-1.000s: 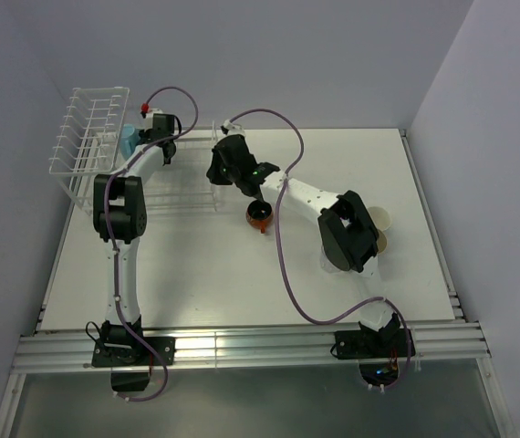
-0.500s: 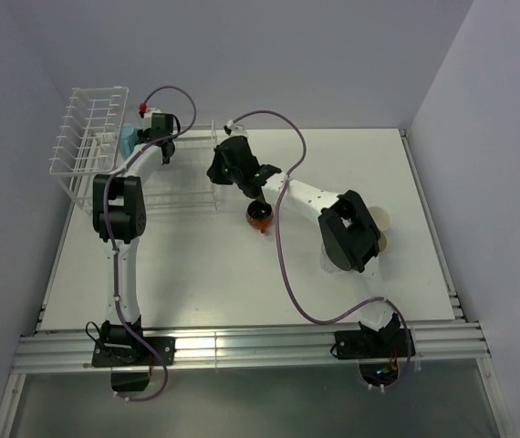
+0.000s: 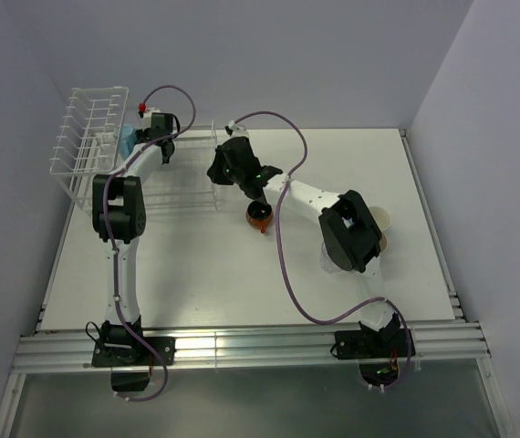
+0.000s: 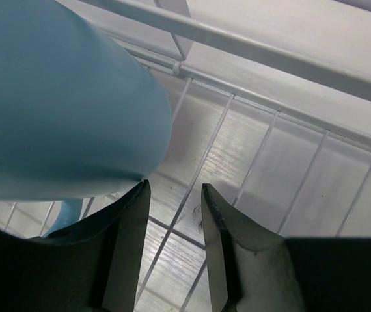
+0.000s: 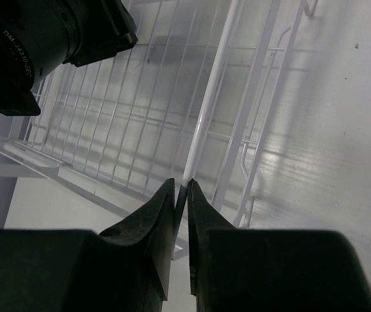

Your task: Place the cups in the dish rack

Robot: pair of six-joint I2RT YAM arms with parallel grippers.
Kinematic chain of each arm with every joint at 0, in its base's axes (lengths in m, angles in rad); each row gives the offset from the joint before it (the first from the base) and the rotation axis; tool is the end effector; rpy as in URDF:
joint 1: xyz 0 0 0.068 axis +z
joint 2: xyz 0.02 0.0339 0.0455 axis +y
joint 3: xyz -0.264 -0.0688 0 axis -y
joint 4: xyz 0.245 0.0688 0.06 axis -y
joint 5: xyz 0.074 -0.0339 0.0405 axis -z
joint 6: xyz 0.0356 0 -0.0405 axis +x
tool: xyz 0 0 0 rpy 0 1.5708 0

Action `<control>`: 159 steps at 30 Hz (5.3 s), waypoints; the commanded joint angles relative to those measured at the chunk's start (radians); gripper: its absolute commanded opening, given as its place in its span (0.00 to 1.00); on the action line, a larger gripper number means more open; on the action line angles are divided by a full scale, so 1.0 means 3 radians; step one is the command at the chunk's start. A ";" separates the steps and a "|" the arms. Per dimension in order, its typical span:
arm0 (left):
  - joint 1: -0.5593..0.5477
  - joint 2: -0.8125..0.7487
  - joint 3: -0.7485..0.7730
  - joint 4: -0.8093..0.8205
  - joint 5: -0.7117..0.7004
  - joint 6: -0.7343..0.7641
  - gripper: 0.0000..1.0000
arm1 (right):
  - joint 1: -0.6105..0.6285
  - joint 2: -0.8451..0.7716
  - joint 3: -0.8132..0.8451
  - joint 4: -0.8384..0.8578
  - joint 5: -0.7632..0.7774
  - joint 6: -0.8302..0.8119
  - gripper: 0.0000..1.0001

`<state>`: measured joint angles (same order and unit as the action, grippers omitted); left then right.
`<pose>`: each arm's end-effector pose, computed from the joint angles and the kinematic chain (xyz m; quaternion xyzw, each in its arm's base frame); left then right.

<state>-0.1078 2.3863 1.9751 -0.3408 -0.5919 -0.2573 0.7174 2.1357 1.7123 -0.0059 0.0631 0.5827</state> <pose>0.5354 -0.0380 0.1808 -0.1813 0.8664 0.1940 0.4230 0.3850 0.3329 0.2449 -0.0396 0.8403 0.3057 0.4459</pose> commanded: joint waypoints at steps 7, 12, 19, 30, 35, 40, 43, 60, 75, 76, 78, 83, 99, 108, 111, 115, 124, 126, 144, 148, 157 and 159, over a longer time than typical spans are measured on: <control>0.0068 -0.0008 0.0171 -0.0050 -0.0221 -0.0078 0.46 | -0.0095 -0.0175 -0.0139 -0.0216 0.0142 -0.0209 0.14; 0.0068 -0.0013 0.0161 -0.0055 -0.0358 -0.0098 0.47 | -0.0095 -0.0185 -0.0149 -0.0216 0.0147 -0.0219 0.14; 0.0053 -0.0075 0.0079 0.0006 -0.0287 -0.0083 0.48 | -0.0095 -0.0185 -0.0129 -0.0231 0.0127 -0.0214 0.14; -0.0111 -0.0443 -0.0182 0.0287 -0.0185 0.0014 0.56 | -0.0095 -0.0201 -0.0027 -0.0318 0.0122 -0.0255 0.14; -0.0275 -0.0632 -0.0330 0.0425 -0.0180 0.0065 0.60 | -0.0095 -0.0211 0.0004 -0.0333 0.0091 -0.0255 0.14; -0.0408 -0.0734 -0.0356 0.0415 -0.0139 0.0019 0.65 | -0.0085 -0.0226 0.0035 -0.0364 0.0061 -0.0270 0.16; -0.0454 -0.0806 -0.0356 0.0354 -0.0078 -0.0073 0.67 | -0.0090 -0.0216 0.0060 -0.0384 0.0015 -0.0275 0.21; -0.0714 -0.1894 -0.0228 -0.0270 0.0285 -0.0405 0.72 | -0.0060 -0.0482 0.0193 -0.0420 -0.0129 -0.0357 0.59; -0.0801 -0.3193 -0.1009 -0.0633 0.0827 -0.0686 0.73 | -0.0049 -0.1407 -0.0358 -0.1059 0.0438 -0.0582 0.54; -0.0801 -0.3366 -0.1091 -0.0638 0.0898 -0.0702 0.73 | -0.0044 -0.1499 -0.0430 -0.1090 0.0469 -0.0602 0.53; -0.0801 -0.3617 -0.1315 -0.0628 0.1047 -0.0743 0.73 | -0.0044 -0.1586 -0.0664 -0.1131 0.0536 -0.0633 0.51; -0.0801 -0.4022 -0.1654 -0.0633 0.1282 -0.0840 0.74 | -0.0044 -0.1607 -0.1029 -0.1044 0.0597 -0.0741 0.49; -0.0812 -0.4293 -0.1772 -0.0725 0.1732 -0.0886 0.74 | 0.0099 -0.1106 -0.1290 -0.0890 0.0439 -0.0766 0.47; -0.0812 -0.4252 -0.1844 -0.0679 0.1794 -0.0886 0.74 | 0.0165 -0.0835 -0.1213 -0.0875 0.0485 -0.0741 0.47; -0.0812 -0.4263 -0.1874 -0.0669 0.1794 -0.0881 0.74 | 0.0165 -0.0753 -0.1162 -0.0885 0.0500 -0.0756 0.47; -0.0812 -0.4263 -0.1915 -0.0648 0.1794 -0.0881 0.74 | 0.0165 -0.0631 -0.1044 -0.0931 0.0505 -0.0776 0.46; -0.0812 -0.4217 -0.1946 -0.0623 0.1825 -0.0881 0.74 | 0.0165 -0.0472 -0.0891 -0.1013 0.0490 -0.0777 0.27; -0.0812 -0.4217 -0.1971 -0.0618 0.1840 -0.0881 0.74 | 0.0160 -0.0492 -0.0865 -0.1059 0.0505 -0.0771 0.12; -0.0761 -0.4084 -0.2212 0.0092 0.2949 -0.1259 0.87 | -0.0253 -0.2269 -0.1340 -0.0897 -0.0355 -0.0577 0.00; -0.0521 -0.4002 -0.2334 0.0522 0.3597 -0.1661 0.88 | -0.0575 -0.2731 -0.1840 -0.0126 -0.1262 -0.0353 0.00; -0.0459 -0.3808 -0.2758 0.1657 0.4447 -0.2496 0.88 | -0.0862 -0.2931 -0.2409 0.1601 -0.2694 0.0577 0.00; -0.0459 -0.3782 -0.2856 0.1959 0.4544 -0.2644 0.88 | -0.0872 -0.2906 -0.2486 0.1976 -0.2792 0.0930 0.00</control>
<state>-0.2447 1.2495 1.1458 0.0364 0.6548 -0.9356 0.4637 1.2724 0.9714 0.2249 -0.6003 0.6899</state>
